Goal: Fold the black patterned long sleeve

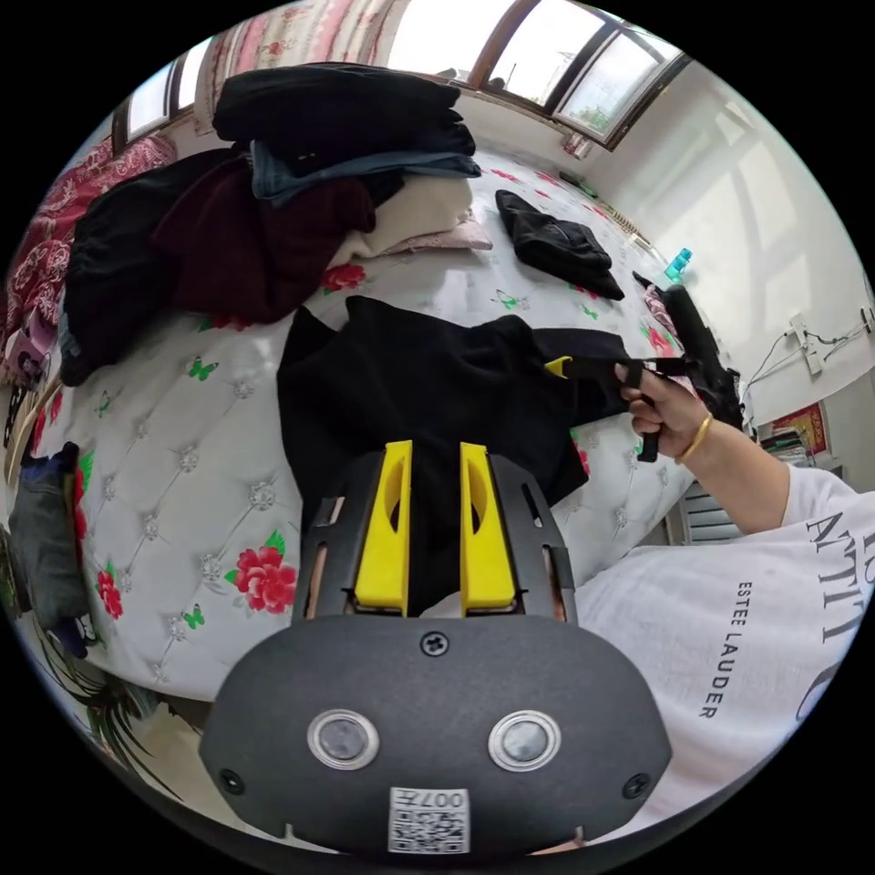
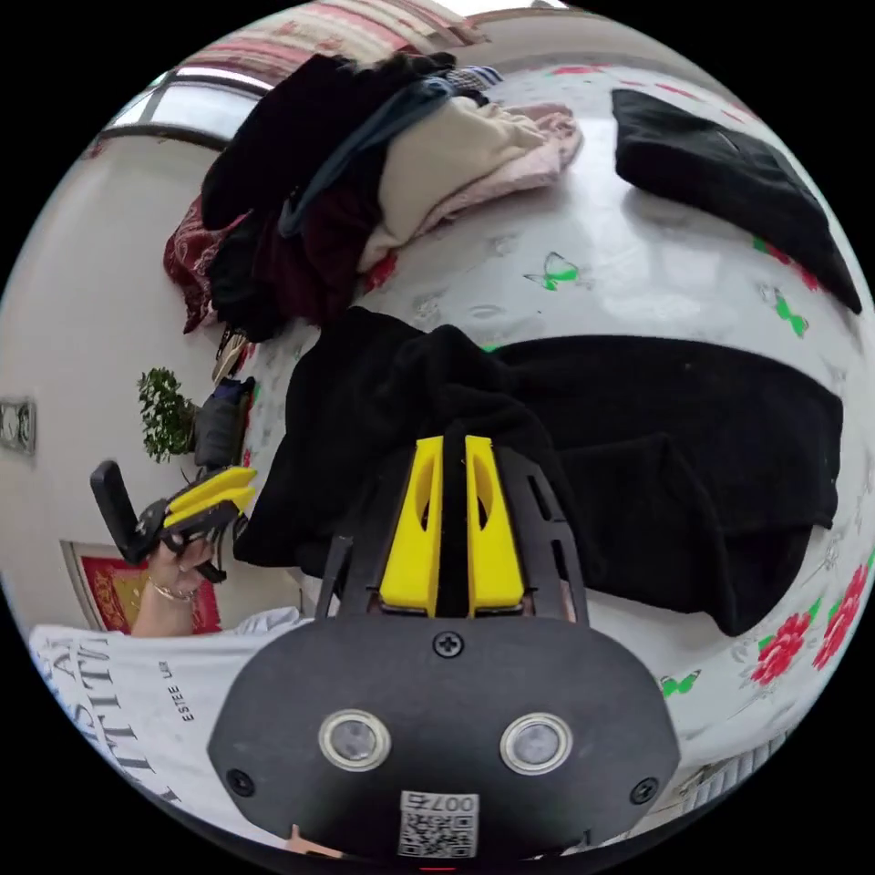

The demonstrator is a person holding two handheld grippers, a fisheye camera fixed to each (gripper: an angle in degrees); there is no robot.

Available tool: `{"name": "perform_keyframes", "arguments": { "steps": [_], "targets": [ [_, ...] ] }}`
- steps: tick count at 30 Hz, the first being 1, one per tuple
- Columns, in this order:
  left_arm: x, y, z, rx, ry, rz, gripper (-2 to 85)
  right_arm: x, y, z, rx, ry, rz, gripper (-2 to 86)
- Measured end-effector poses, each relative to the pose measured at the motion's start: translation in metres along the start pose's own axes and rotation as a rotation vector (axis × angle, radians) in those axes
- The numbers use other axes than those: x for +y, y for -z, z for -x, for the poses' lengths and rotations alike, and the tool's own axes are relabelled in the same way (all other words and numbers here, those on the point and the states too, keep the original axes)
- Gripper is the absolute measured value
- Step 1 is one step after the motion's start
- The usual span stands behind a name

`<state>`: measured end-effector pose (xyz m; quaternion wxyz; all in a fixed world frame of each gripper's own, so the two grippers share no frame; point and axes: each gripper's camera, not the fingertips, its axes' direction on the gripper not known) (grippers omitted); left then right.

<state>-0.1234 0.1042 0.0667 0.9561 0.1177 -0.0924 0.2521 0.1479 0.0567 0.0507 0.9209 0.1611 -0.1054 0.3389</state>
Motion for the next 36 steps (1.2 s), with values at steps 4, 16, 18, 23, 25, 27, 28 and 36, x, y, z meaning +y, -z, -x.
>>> {"name": "perform_keyframes", "arguments": {
  "steps": [4,16,18,23,25,27,28,36],
  "targets": [
    [-0.011,0.028,0.026,0.009,0.062,-0.018,8.6,0.023,0.039,0.108,-0.438,0.494,-0.055,2.2],
    [-0.029,0.079,0.027,0.010,0.094,-0.024,11.2,0.041,0.010,0.160,-0.634,0.776,0.256,6.1],
    [-0.043,0.079,-0.001,0.039,0.021,-0.030,11.8,0.022,0.030,0.123,-0.553,0.693,0.161,6.4],
    [-0.083,-0.007,-0.082,0.014,-0.200,0.190,15.1,-0.046,0.045,0.028,-0.190,0.467,0.042,6.8],
    [-0.083,-0.050,-0.094,-0.043,-0.226,0.325,15.8,-0.082,0.034,0.001,-0.127,0.407,0.050,6.9],
    [-0.075,-0.077,-0.098,-0.143,-0.253,0.397,13.8,-0.103,0.019,-0.009,-0.140,0.395,0.077,6.9],
    [-0.073,-0.074,-0.097,-0.135,-0.250,0.379,12.2,-0.115,0.004,-0.010,-0.129,0.404,0.119,6.6],
    [-0.048,0.032,-0.012,0.250,0.103,0.113,4.7,-0.122,-0.044,-0.031,-0.145,0.345,0.275,1.2]
  ]
}}
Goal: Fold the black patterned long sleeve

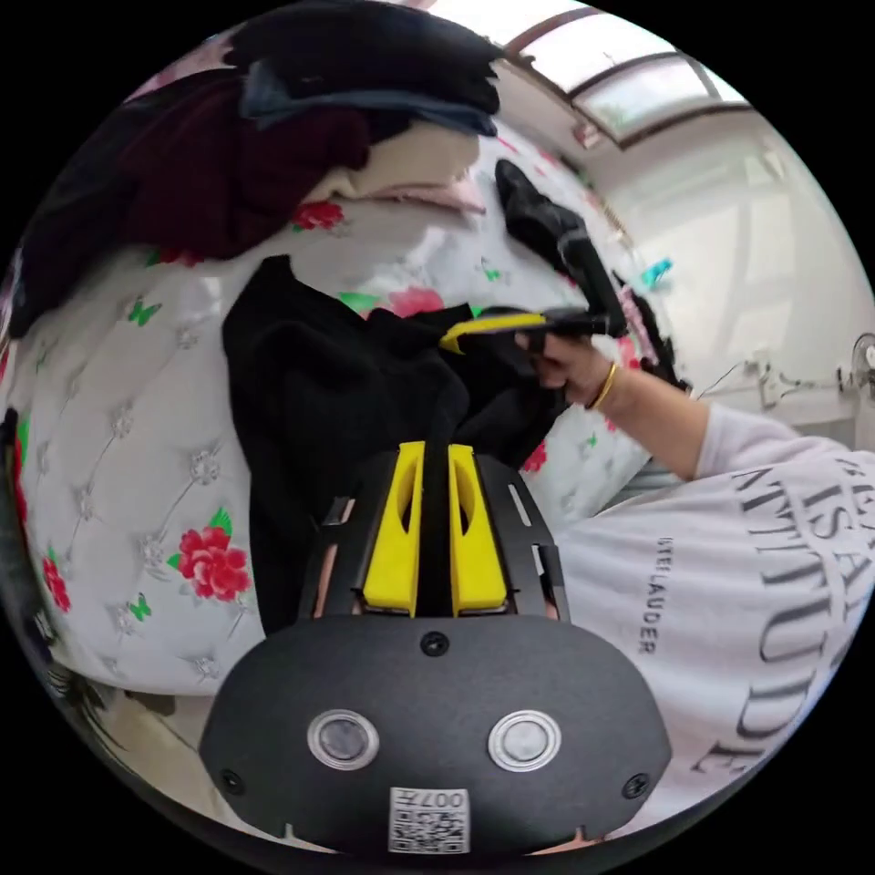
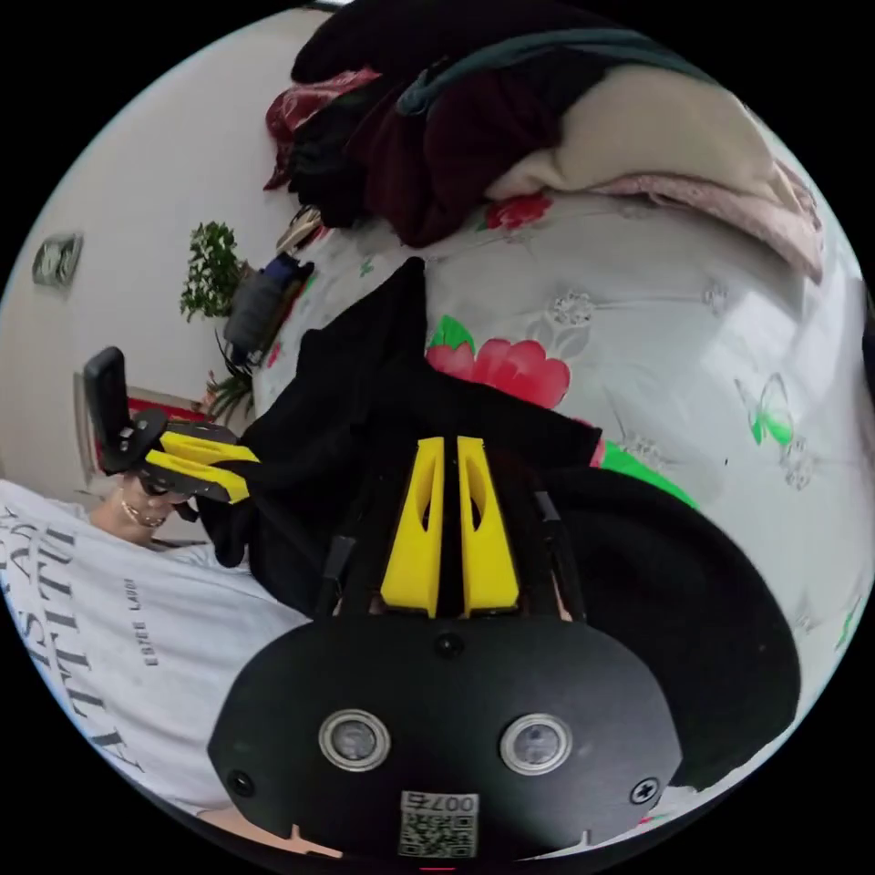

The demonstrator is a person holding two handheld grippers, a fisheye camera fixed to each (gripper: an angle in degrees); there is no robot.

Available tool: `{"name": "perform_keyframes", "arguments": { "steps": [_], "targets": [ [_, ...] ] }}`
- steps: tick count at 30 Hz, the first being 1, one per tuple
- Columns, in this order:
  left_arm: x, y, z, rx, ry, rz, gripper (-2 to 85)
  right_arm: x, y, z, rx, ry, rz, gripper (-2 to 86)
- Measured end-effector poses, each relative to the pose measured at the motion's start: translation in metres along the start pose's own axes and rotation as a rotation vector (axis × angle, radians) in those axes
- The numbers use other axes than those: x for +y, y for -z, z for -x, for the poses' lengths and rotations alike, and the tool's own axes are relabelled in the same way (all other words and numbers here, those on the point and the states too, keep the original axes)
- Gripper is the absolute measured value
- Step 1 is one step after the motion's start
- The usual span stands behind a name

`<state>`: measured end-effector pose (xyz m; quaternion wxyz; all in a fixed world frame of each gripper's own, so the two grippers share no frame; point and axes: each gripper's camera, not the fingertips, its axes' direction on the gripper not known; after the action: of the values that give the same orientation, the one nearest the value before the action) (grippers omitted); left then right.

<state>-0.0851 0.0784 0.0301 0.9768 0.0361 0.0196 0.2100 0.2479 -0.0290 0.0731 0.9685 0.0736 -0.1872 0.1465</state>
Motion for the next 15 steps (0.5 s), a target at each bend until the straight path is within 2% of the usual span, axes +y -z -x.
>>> {"name": "perform_keyframes", "arguments": {
  "steps": [3,5,7,12,15],
  "targets": [
    [0.037,0.068,0.015,0.036,0.074,-0.186,3.9,0.029,0.064,0.004,-0.001,0.023,-0.161,0.4],
    [0.055,0.099,0.016,0.048,0.081,-0.276,3.4,0.053,0.114,0.021,0.069,0.059,-0.257,0.2],
    [0.071,0.129,0.011,0.056,0.081,-0.364,2.5,0.098,0.191,0.047,0.149,0.086,-0.443,0.1],
    [0.106,0.186,-0.031,0.060,0.032,-0.577,0.6,0.207,0.341,0.096,0.310,0.077,-0.807,0.0],
    [0.132,0.229,-0.080,0.066,-0.052,-0.776,0.0,0.267,0.417,0.135,0.452,0.113,-0.989,0.0]
  ]
}}
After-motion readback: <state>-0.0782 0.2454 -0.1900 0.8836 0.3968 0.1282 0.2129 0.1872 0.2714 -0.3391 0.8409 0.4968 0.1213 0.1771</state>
